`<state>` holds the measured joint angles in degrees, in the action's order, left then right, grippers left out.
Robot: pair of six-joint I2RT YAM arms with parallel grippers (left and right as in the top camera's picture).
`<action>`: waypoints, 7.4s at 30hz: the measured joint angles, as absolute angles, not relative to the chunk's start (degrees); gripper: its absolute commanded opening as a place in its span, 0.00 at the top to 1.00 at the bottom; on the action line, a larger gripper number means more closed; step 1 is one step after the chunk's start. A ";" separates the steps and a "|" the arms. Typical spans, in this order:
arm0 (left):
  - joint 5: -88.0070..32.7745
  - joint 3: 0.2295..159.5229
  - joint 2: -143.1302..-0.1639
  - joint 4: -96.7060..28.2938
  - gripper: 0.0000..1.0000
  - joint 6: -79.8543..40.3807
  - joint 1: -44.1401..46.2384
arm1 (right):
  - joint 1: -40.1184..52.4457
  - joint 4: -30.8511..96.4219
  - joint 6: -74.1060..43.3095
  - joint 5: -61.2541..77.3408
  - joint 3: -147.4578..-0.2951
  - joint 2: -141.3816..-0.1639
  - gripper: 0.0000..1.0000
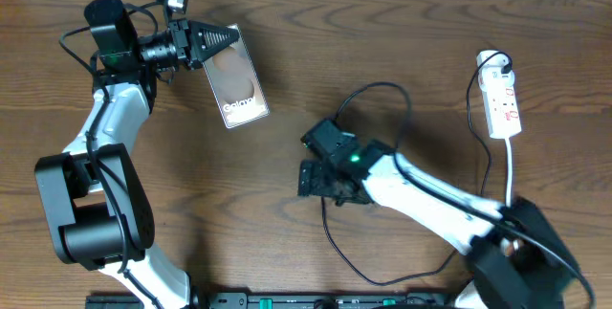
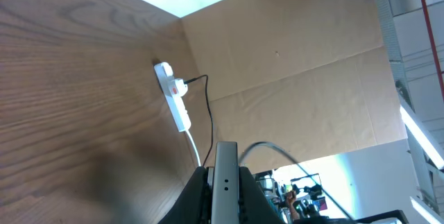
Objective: Plug charger to phone and switch on socket
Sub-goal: 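Lower the right gripper onto the black cable's USB plug and grasp it, then lift the cable plug with the right gripper toward the phone, then push the plug into the phone's bottom port, holding phone in left gripper, then release the plug and move the right gripper over the power strip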
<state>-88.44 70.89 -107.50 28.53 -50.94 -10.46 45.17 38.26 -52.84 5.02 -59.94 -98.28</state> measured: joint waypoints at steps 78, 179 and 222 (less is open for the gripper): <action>-80.79 70.74 -107.50 44.58 0.93 -63.51 -16.38 | 33.65 -64.79 -58.11 72.51 -59.57 -124.01 0.99; -82.19 70.74 -107.50 46.35 0.92 -64.25 -9.58 | 31.31 -87.26 -76.42 66.59 -59.51 -124.01 0.99; -88.47 70.74 -107.50 46.15 0.92 -64.34 -20.34 | 21.28 -65.71 -76.90 59.94 -59.72 -123.85 0.01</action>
